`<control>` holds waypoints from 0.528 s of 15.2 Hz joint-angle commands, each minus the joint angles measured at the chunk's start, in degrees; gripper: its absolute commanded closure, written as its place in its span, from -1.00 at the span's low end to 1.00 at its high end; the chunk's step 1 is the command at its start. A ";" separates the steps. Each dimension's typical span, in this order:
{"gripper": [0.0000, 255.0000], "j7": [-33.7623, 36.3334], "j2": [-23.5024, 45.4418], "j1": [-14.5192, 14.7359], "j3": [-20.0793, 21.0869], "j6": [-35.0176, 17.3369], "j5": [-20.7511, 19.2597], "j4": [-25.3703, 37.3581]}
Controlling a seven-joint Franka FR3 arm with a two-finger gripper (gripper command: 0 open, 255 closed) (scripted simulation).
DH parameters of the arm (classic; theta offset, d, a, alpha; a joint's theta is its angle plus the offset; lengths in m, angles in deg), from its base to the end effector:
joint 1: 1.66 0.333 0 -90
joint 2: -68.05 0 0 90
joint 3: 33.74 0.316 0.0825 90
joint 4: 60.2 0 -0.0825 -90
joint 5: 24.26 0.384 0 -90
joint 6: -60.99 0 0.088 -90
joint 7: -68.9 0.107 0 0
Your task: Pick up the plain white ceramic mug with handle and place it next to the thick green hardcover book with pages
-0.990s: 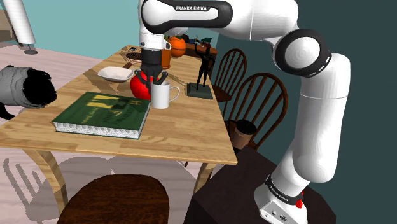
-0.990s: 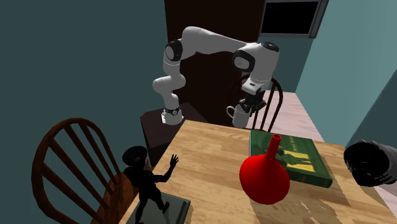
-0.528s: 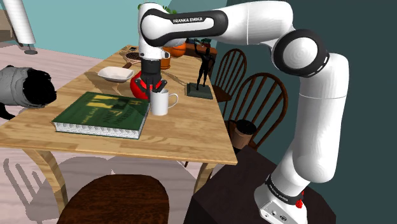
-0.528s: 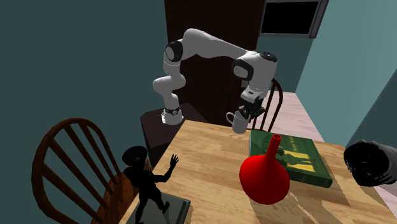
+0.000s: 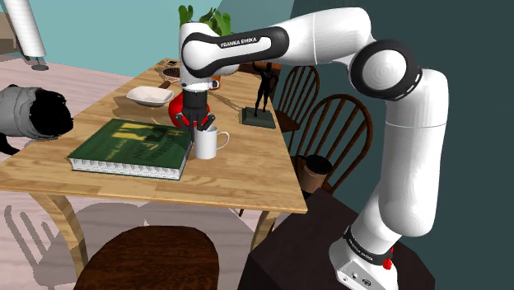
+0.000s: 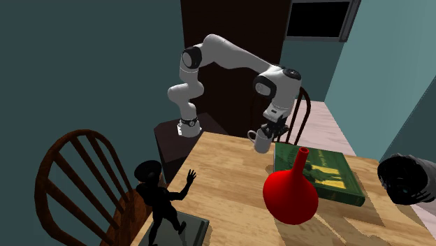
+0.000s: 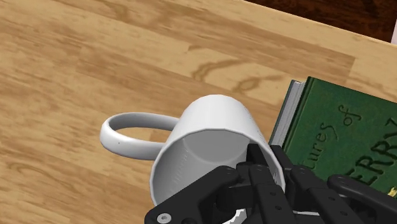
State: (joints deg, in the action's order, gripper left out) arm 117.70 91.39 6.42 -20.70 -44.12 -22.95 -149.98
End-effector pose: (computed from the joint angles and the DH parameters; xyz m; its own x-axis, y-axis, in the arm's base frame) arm 0.6196 0.2218 0.4034 0.8627 -0.4768 -0.1687 -0.4798 -0.8770 0.0252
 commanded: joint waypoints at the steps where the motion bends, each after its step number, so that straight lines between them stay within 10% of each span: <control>1: 1.00 0.00 0.37 0.06 -0.02 -1.55 -0.07 -1.15; 8: 1.00 -0.16 1.93 0.14 -0.18 -5.67 -0.33 -3.75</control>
State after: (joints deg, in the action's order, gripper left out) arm 117.48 93.23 6.50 -20.89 -49.32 -23.27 -153.39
